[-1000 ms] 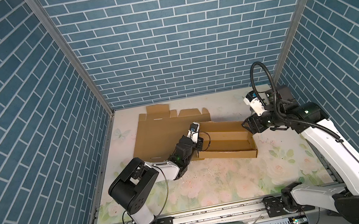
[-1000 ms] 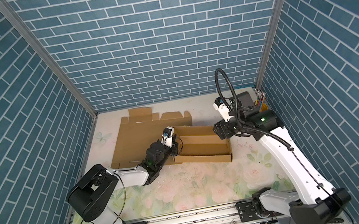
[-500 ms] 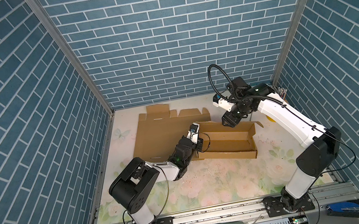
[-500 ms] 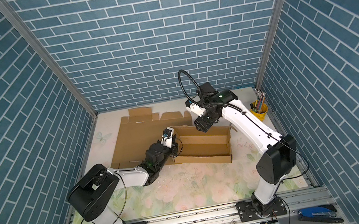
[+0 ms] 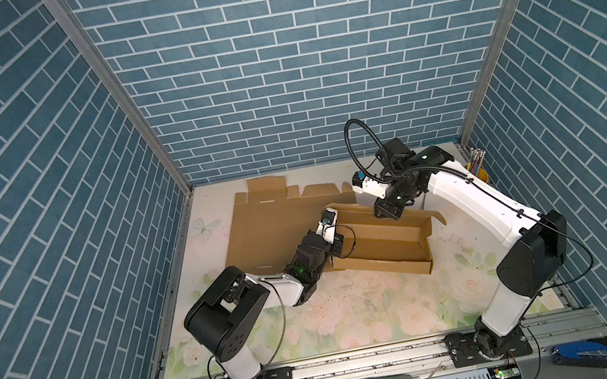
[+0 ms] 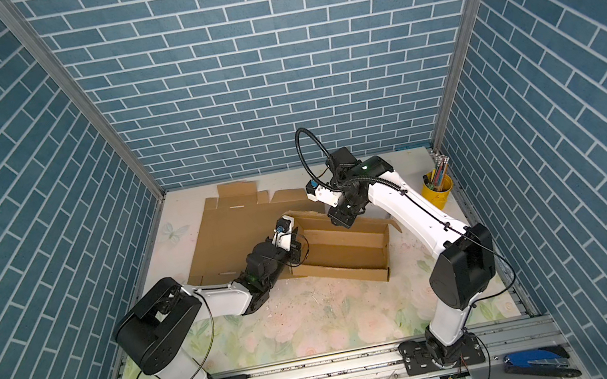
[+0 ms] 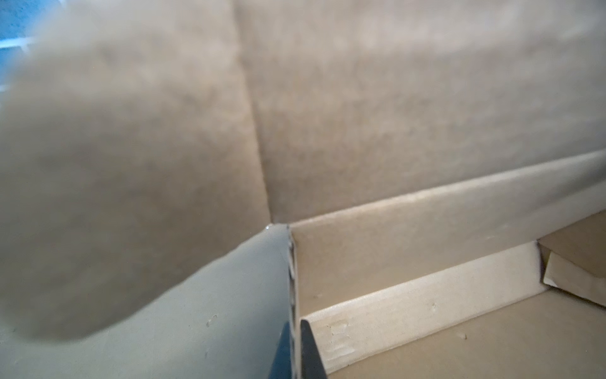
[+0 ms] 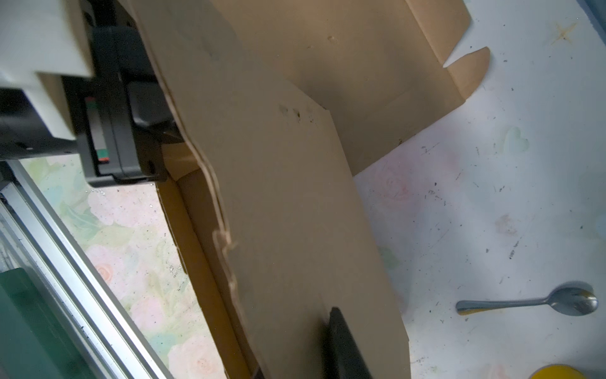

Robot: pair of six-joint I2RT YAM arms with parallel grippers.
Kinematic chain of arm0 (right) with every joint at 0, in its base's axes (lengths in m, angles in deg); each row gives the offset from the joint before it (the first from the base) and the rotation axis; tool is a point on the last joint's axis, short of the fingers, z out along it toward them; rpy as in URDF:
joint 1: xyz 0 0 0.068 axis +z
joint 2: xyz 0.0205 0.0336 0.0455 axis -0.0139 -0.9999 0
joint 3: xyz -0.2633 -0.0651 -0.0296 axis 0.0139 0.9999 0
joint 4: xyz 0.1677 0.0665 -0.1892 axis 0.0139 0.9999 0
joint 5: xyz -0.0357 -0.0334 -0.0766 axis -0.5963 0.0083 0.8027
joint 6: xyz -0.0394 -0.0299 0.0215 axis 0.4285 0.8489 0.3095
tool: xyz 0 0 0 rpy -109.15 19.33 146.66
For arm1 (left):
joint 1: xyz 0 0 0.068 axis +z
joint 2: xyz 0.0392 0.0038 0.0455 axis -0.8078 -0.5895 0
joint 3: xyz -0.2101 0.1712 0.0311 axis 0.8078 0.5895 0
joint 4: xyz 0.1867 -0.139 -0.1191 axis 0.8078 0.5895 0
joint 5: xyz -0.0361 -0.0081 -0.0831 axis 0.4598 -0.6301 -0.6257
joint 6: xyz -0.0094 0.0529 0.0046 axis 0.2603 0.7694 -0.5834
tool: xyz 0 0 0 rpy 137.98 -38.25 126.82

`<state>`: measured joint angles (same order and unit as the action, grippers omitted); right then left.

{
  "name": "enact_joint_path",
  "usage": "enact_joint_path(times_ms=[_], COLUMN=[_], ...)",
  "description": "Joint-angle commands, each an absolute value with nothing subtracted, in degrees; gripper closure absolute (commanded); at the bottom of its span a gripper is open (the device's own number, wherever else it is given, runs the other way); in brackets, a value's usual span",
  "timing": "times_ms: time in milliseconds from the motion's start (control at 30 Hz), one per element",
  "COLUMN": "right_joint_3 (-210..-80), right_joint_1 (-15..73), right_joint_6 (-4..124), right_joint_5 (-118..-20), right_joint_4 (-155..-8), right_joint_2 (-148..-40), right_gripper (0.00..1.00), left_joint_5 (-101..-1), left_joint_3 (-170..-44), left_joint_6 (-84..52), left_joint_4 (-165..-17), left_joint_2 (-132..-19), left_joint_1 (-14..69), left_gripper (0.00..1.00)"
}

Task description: Fold the paper box

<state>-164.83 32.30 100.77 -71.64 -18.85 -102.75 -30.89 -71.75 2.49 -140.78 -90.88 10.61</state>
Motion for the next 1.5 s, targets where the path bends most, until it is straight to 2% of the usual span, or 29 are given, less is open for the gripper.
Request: enact_joint_path(times_ms=[0,333,600,800,833,967,1133,1233,1467], right_joint_3=[-160.0,-145.4,-135.3,-131.3,-131.0,-128.9,-126.6,-125.6,-124.7], right_joint_1=[32.8,35.5,39.2,42.1,42.3,42.5,42.6,42.6,42.9], right_joint_6=[101.2,97.1,95.1,95.6,95.7,97.0,98.1,98.2,98.2], right_joint_5=[-73.0,-67.3,-60.3,-54.7,-54.4,-52.9,-51.5,-50.9,-50.7], right_joint_4=[-20.1,-33.3,-42.5,-45.5,-45.4,-45.3,-45.4,-46.3,-47.5], right_joint_2=[-99.5,-90.0,-84.9,-83.5,-83.2,-81.4,-80.3,-80.4,-80.8], right_gripper=[0.81,0.84,0.84,0.84,0.84,0.84,0.83,0.83,0.82], left_joint_5=[-27.2,-25.0,-20.4,-25.4,-27.4,-38.3,-51.7,-56.2,-68.7], left_joint_3=[-69.1,-64.9,-63.8,-73.8,-75.7,-85.5,-103.1,-112.8,-123.8], left_joint_6=[2.9,2.5,2.3,0.6,0.0,-2.1,-3.7,-4.1,-9.2], left_joint_4=[-133.1,-124.2,-104.0,-86.4,-84.2,-77.1,-63.3,-55.0,-49.1], left_joint_2=[-89.3,-73.8,-51.2,-45.4,-45.7,-49.8,-62.8,-70.5,-83.7], left_joint_1=[10.7,10.6,11.2,16.7,17.9,22.9,27.2,28.6,31.4], left_gripper=[0.95,0.69,0.6,0.52,0.48,0.45,0.46,0.51,0.5])
